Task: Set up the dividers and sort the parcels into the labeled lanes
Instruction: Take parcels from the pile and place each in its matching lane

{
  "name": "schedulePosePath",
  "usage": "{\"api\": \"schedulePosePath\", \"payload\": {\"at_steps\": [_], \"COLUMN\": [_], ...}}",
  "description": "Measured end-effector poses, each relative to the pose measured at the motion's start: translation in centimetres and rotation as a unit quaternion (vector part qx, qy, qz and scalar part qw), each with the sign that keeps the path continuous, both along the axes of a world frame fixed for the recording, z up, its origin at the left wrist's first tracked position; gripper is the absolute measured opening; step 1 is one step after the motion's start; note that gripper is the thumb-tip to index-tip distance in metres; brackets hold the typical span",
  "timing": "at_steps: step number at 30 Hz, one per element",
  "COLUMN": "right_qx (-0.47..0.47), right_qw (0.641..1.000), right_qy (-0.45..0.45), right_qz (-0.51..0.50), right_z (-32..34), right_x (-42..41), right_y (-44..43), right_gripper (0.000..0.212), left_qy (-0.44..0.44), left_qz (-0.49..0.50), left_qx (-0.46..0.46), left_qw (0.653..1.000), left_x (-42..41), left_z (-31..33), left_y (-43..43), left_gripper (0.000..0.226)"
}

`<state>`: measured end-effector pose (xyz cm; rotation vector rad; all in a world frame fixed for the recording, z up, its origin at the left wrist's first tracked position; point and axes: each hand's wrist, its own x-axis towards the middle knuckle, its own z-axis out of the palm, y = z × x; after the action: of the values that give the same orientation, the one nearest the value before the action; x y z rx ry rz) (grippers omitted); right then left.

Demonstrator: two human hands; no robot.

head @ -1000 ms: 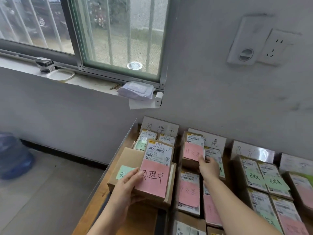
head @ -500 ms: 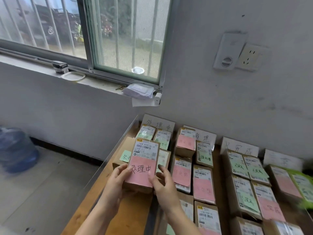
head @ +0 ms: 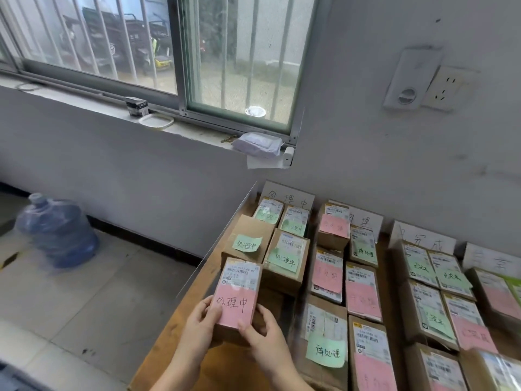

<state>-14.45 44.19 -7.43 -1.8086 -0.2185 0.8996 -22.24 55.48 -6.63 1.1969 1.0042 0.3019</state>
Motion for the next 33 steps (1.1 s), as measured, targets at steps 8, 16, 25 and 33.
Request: {"api": "schedulePosePath", "payload": {"at_steps": [8, 16, 25, 33], "right_qx": [-0.065, -0.098, -0.171, -0.281], "right_qw": [0.998, 0.994, 0.975, 0.892], "right_qy": [0.001, -0.056, -0.131, -0.326], "right_qz": [-0.014, -0.001, 0.054, 0.141], "right_z": [-2.2, -2.5, -2.5, 2.0], "right_x": [-1.8, -1.5, -1.3, 1.7], "right_y": [2.2, 3.9, 4.5, 0.7], "right_gripper": [0.060, 0.035, 0.048, 0.059], "left_qy": [0.169, 0.241, 0.275, 0.243], "left_qz": [-0.097, -0.185, -0.248, -0.331], "left_qx": [0.197, 0.321, 0.406, 0.586], "left_qw": [0.961, 0.897, 0.835, 0.698], "left_x": [-0.8, -0.2, 0.2, 1.7], "left_z": [-3.4, -3.7, -3.3, 0.7], "left_y": [1.6, 2.0, 2.6, 2.1], "left_gripper": [0.018, 0.054, 0.062, 0.051]}}
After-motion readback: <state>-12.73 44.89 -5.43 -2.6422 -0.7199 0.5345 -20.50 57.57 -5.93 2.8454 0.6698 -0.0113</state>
